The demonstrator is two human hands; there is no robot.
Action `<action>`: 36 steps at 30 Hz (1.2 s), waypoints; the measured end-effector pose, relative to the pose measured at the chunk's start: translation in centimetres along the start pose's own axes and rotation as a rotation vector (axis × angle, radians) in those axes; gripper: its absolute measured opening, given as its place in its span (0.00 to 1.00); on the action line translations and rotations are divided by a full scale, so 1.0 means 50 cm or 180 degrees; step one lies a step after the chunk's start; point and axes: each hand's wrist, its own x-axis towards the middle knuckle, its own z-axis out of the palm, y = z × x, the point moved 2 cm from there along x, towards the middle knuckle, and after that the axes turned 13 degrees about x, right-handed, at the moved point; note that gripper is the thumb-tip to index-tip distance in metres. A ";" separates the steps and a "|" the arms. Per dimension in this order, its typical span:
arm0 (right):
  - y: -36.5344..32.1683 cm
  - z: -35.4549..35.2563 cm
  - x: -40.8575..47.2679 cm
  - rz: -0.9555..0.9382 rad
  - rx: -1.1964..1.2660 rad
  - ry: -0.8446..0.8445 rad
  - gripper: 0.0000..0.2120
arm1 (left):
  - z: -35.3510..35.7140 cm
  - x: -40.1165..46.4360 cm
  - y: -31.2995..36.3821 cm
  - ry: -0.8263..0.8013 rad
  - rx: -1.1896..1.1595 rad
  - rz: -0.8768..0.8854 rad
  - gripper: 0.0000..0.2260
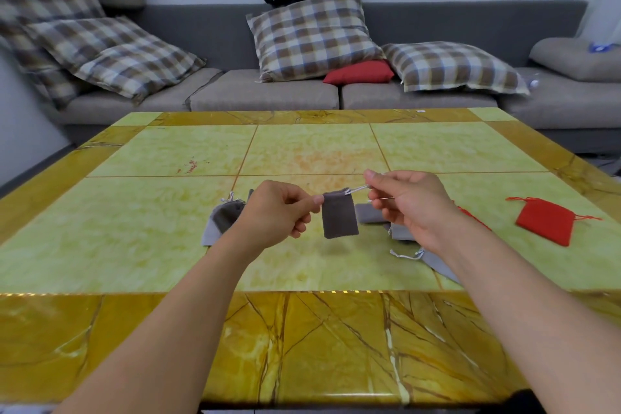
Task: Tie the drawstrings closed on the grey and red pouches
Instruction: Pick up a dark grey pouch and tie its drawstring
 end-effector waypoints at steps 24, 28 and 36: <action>-0.018 -0.006 0.008 0.0505 0.1909 -0.0238 0.17 | -0.001 0.011 0.013 -0.0070 -0.3172 -0.0796 0.19; -0.008 0.034 0.000 0.0841 0.2654 -0.0764 0.19 | 0.015 -0.001 0.041 -0.0891 -0.4025 -0.0478 0.18; -0.023 0.031 0.002 0.0321 0.1629 -0.0404 0.18 | 0.011 0.011 0.043 -0.0246 -0.3420 -0.0576 0.16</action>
